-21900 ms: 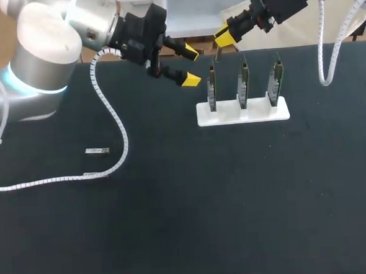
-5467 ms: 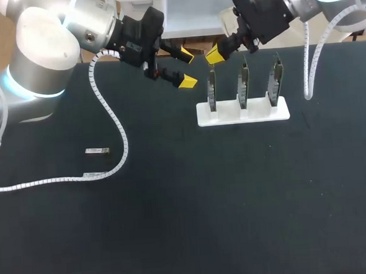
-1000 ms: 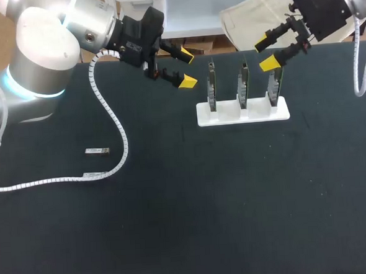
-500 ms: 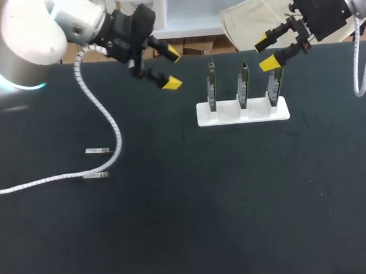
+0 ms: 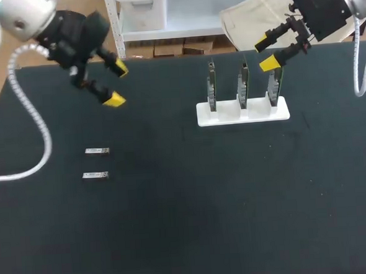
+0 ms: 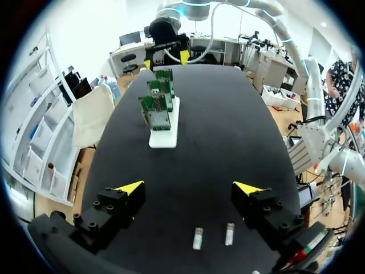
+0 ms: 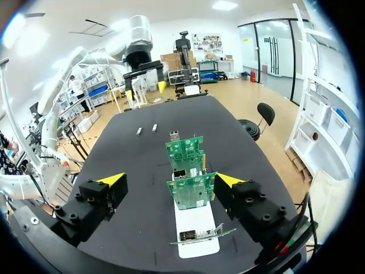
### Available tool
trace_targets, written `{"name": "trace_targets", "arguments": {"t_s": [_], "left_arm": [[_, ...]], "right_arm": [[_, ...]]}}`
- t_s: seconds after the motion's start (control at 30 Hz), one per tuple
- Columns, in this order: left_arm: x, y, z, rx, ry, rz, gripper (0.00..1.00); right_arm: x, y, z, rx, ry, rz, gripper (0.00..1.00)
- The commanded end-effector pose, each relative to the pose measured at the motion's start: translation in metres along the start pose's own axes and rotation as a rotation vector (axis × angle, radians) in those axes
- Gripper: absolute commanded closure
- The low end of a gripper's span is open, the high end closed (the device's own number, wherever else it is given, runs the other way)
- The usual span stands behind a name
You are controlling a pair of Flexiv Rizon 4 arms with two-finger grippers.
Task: Pick up the optical module with the left hand, and insert it into the network port with the right hand.
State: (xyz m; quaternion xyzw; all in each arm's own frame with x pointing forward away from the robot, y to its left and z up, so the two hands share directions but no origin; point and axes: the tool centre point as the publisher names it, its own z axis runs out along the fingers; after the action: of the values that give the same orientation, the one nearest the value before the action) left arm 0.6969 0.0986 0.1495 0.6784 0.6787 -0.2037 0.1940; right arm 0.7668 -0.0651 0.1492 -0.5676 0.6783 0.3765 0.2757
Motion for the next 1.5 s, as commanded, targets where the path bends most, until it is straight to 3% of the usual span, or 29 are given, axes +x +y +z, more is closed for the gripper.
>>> {"name": "trace_targets", "arguments": {"t_s": [0.03,0.33,0.43,0.87,0.93,1.03,1.23,1.47,1.5], "left_arm": [[0.013,-0.047,-0.010,-0.017,0.035,-0.012,0.00],[0.055,-0.088,-0.005,-0.012,0.082,-0.105,0.00],[0.059,-0.085,-0.012,-0.074,0.030,-0.150,0.00],[0.059,-0.085,-0.012,-0.074,0.030,-0.150,0.00],[0.042,-0.073,-0.004,-0.053,0.150,-0.051,0.00],[0.036,-0.064,0.005,-0.002,0.244,0.041,0.00],[0.058,-0.061,0.027,0.113,0.433,0.074,0.00],[0.088,-0.068,0.041,0.094,0.505,0.013,0.00],[0.091,-0.069,0.043,0.083,0.484,0.024,0.00]], "right_arm": [[0.000,0.002,0.000,0.004,0.000,-0.001,0.00],[0.000,0.002,0.000,0.004,0.000,-0.001,0.00],[0.000,0.002,0.000,0.004,0.000,-0.001,0.00],[0.000,0.002,0.000,0.004,0.000,-0.001,0.00],[0.000,0.002,0.000,0.004,0.000,-0.001,0.00],[0.000,0.002,0.000,0.004,0.000,-0.001,0.00],[0.000,0.002,0.000,0.004,0.000,-0.001,0.00],[0.000,0.002,0.000,0.004,0.000,-0.001,0.00],[0.000,0.002,0.000,0.004,0.000,-0.001,0.00]]}}
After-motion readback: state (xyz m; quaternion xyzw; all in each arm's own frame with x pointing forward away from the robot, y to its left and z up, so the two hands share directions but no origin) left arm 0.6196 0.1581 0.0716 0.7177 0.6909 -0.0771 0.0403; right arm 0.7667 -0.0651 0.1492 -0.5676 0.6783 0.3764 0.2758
